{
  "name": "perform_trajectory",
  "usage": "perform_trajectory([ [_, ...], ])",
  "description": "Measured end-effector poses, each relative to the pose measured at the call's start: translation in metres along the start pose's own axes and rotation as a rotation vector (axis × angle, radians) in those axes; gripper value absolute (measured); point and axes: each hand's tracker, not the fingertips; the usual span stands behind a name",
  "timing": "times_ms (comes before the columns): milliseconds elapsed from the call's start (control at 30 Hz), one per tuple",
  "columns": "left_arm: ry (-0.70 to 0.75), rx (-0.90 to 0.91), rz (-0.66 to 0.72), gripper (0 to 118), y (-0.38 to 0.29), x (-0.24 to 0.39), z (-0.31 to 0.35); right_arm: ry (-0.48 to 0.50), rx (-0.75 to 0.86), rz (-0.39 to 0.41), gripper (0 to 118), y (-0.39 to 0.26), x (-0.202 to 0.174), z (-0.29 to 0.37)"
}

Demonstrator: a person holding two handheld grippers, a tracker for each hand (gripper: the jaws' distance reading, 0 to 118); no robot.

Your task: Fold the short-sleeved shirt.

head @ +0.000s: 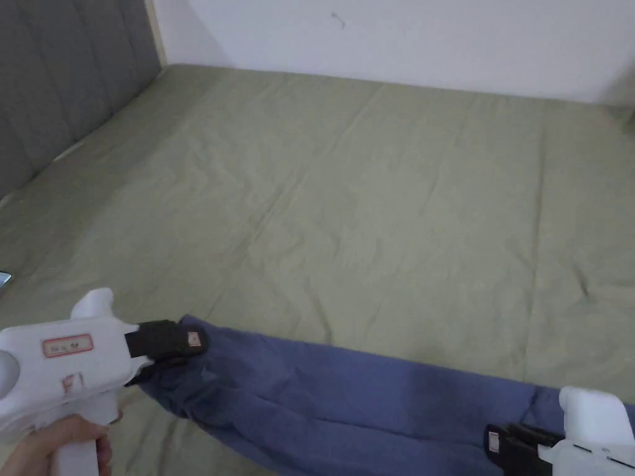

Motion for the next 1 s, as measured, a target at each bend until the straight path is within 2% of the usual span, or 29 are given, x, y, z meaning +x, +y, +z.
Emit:
perform_trajectory([
  [200,0.055,-0.094,-0.497,5,-0.042,0.144,-0.046,0.005,0.042,-0.099,0,-0.009,0.035,0.019],
  [267,0.0,-0.176,-0.653,5,-0.072,0.181,-0.078,-0.001,0.05,-0.115,0,-0.013,0.047,0.025],
  [333,-0.04,-0.283,-0.733,5,-0.101,0.198,-0.116,-0.009,0.057,-0.139,0,-0.017,0.059,0.03],
  [467,0.002,-0.382,-0.791,5,-0.152,0.212,-0.179,-0.022,0.086,-0.24,0,-0.024,0.083,0.039],
  [500,0.021,-0.405,-0.808,8,-0.158,0.211,-0.189,-0.021,0.096,-0.267,0,-0.026,0.089,0.041],
  [533,0.046,-0.427,-0.792,20,-0.162,0.209,-0.195,-0.018,0.097,-0.285,0,-0.027,0.093,0.043],
  [567,0.045,-0.441,-0.78,51,-0.164,0.207,-0.199,-0.021,0.097,-0.289,0,-0.028,0.096,0.045],
  [600,0.037,-0.445,-0.746,75,-0.162,0.204,-0.198,-0.025,0.099,-0.288,0,-0.029,0.098,0.047],
  [633,0.003,-0.428,-0.684,93,-0.159,0.201,-0.195,-0.031,0.1,-0.285,0,-0.03,0.1,0.049],
  [667,-0.03,-0.408,-0.627,104,-0.153,0.197,-0.189,-0.038,0.098,-0.28,0,-0.03,0.101,0.05],
  [700,-0.053,-0.388,-0.576,105,-0.146,0.194,-0.183,-0.045,0.097,-0.276,0,-0.031,0.101,0.05],
  [833,-0.034,-0.29,-0.414,104,-0.111,0.177,-0.155,-0.043,0.09,-0.268,0,-0.031,0.101,0.049],
  [867,-0.04,-0.266,-0.383,101,-0.103,0.172,-0.149,-0.037,0.09,-0.267,0,-0.032,0.1,0.048],
  [900,-0.032,-0.256,-0.365,93,-0.098,0.166,-0.143,-0.033,0.09,-0.266,0,-0.032,0.099,0.048],
  [933,-0.013,-0.236,-0.347,75,-0.094,0.159,-0.139,-0.028,0.09,-0.265,0,-0.033,0.097,0.047],
  [967,0.005,-0.222,-0.346,32,-0.092,0.153,-0.136,-0.023,0.087,-0.262,0,-0.033,0.095,0.045],
  [1000,0.032,-0.211,-0.347,5,-0.091,0.149,-0.136,-0.018,0.083,-0.257,0,-0.033,0.094,0.043],
])
